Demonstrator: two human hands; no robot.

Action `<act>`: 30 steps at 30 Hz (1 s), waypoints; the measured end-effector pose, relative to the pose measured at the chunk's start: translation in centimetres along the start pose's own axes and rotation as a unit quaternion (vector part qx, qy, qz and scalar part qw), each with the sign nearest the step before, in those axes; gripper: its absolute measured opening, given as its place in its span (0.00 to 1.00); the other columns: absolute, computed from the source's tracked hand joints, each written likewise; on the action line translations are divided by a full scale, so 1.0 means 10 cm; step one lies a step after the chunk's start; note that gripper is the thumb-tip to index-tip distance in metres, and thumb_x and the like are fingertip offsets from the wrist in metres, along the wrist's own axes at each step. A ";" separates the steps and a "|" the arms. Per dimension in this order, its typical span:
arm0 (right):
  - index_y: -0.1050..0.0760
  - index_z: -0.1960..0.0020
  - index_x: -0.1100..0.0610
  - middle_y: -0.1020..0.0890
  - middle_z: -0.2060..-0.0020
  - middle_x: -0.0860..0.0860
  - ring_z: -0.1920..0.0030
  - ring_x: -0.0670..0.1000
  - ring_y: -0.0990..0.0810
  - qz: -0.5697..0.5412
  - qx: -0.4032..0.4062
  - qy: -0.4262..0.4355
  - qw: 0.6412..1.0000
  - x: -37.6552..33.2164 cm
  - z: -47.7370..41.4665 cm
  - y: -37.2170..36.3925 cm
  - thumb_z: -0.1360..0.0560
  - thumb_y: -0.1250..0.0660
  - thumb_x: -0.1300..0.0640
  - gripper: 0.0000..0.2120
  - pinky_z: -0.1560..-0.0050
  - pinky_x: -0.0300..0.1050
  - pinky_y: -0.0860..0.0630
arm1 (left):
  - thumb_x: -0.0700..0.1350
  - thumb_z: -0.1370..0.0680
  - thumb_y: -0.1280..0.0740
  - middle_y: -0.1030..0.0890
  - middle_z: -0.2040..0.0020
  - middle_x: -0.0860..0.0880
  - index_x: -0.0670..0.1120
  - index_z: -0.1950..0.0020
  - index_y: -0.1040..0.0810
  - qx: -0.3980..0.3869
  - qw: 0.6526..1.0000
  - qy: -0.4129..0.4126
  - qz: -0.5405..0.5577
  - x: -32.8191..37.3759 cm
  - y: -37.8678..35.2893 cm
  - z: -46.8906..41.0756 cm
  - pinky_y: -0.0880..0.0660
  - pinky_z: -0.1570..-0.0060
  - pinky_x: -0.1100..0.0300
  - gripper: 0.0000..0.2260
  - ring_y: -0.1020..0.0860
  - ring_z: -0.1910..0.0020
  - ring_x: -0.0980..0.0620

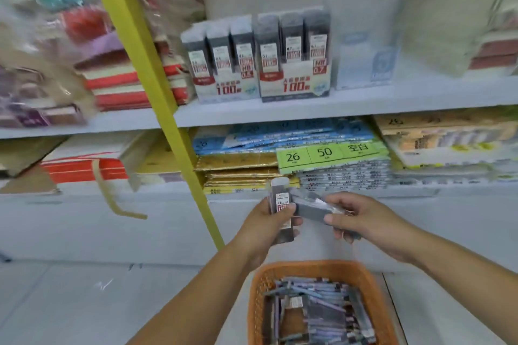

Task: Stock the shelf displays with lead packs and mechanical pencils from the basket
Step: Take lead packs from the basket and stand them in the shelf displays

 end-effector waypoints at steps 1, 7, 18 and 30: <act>0.25 0.38 0.57 0.20 0.65 0.49 0.68 0.45 0.22 0.000 -0.007 0.016 1.000 -0.16 0.01 0.02 0.23 0.33 0.62 0.14 0.67 0.38 0.28 | 0.44 0.19 0.33 0.14 0.48 0.48 0.48 0.38 0.22 0.002 1.000 -0.011 0.016 0.15 0.02 0.05 0.17 0.52 0.52 0.09 0.15 0.51 0.52; 0.22 0.40 0.55 0.17 0.54 0.55 0.61 0.52 0.19 -0.081 -0.037 0.078 0.993 -0.85 -0.03 0.10 0.22 0.35 0.63 0.12 0.63 0.41 0.25 | 0.45 0.19 0.31 0.13 0.48 0.48 0.49 0.38 0.23 0.041 0.995 -0.090 0.032 0.93 0.20 0.30 0.18 0.61 0.56 0.10 0.14 0.51 0.48; 0.22 0.50 0.57 0.14 0.57 0.49 0.64 0.42 0.18 -0.066 0.092 0.148 0.983 -1.20 -0.24 0.11 0.28 0.27 0.60 0.08 0.67 0.30 0.27 | 0.46 0.20 0.31 0.14 0.61 0.51 0.56 0.43 0.22 0.150 0.969 -0.190 0.049 1.23 0.40 0.33 0.18 0.61 0.56 0.07 0.16 0.64 0.52; 0.33 0.35 0.32 0.15 0.51 0.45 0.53 0.48 0.15 -0.031 0.100 0.247 0.963 -1.56 -0.24 0.02 0.28 0.30 0.68 0.36 0.57 0.44 0.19 | 0.47 0.20 0.32 0.18 0.60 0.47 0.53 0.42 0.22 0.154 0.961 -0.212 0.090 1.39 0.40 0.28 0.21 0.64 0.59 0.07 0.21 0.68 0.54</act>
Point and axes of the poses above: each hand's wrist, its own z-axis away from the middle knuckle, its own y-axis out of the back of the hand, x = y × z, the point moved 1 cm from there along -z, towards the middle knuckle
